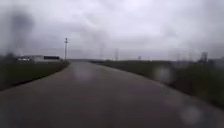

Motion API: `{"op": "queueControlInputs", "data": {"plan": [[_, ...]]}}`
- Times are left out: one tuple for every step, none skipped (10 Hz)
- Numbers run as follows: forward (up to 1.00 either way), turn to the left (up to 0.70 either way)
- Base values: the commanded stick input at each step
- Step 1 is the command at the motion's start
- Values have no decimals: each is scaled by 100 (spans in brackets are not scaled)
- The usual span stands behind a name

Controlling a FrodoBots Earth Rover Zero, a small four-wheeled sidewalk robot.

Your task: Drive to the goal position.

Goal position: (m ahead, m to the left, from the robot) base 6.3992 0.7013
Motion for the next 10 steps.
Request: {"op": "queueControlInputs", "data": {"plan": [[70, 0], [70, 0], [70, 0], [70, 0], [70, 0], [70, 0], [70, 0], [70, 0], [70, 0], [70, 0]]}}
